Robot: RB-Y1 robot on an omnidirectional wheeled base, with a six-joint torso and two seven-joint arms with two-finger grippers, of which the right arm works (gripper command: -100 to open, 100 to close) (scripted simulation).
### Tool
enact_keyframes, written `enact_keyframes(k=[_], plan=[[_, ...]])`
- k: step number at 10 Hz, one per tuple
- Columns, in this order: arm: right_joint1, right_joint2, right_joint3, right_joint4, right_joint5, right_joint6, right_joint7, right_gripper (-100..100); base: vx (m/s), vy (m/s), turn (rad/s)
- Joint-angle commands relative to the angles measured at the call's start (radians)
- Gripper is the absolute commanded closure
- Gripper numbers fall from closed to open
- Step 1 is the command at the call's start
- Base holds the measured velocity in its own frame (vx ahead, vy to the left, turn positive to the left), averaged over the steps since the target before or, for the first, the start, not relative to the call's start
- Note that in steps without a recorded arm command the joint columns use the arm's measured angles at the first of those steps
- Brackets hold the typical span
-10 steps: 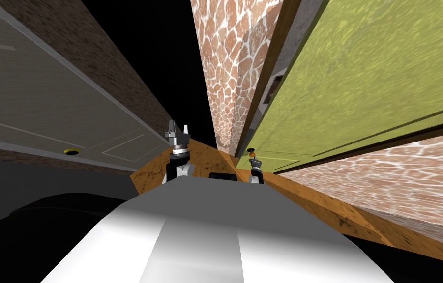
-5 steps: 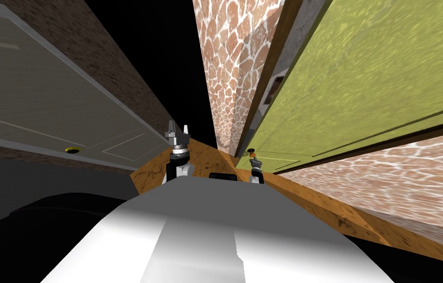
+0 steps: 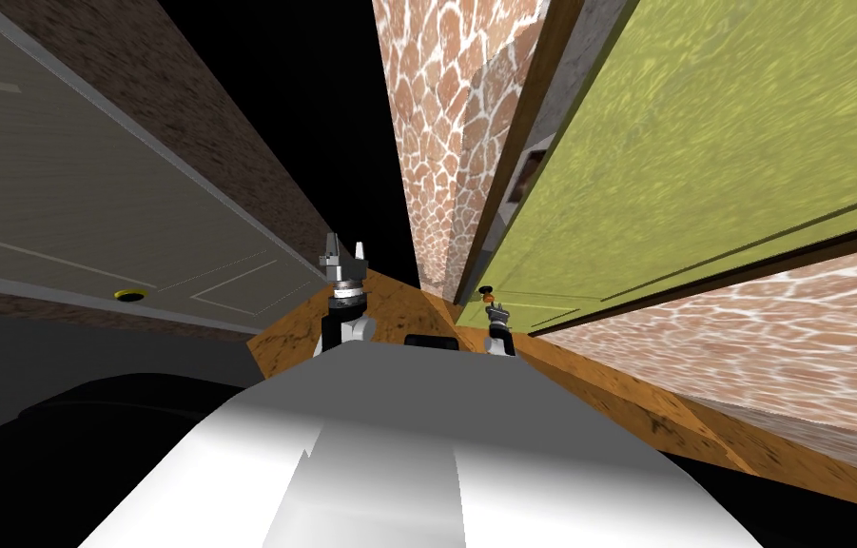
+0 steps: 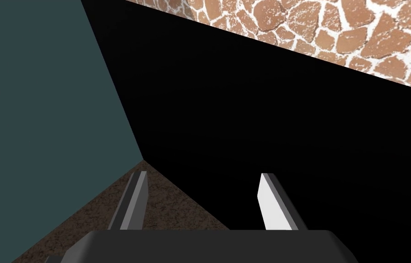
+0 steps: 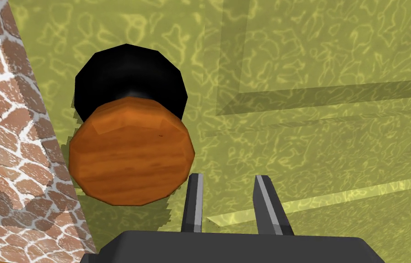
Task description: Pull the door open
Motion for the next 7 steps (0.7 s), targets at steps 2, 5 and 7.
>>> enact_keyframes(k=[2,5,7], plan=[[-0.034,0.003,0.000,-0.019,-0.003,0.037,-0.001,-100,0.019,0.037,-0.008],[-0.012,0.002,-0.010,-0.014,-0.007,0.036,0.009,100,0.006,-0.008,-0.004],[-0.012,0.002,-0.010,-0.014,-0.007,0.036,0.009,100,-0.003,0.001,-0.008]])
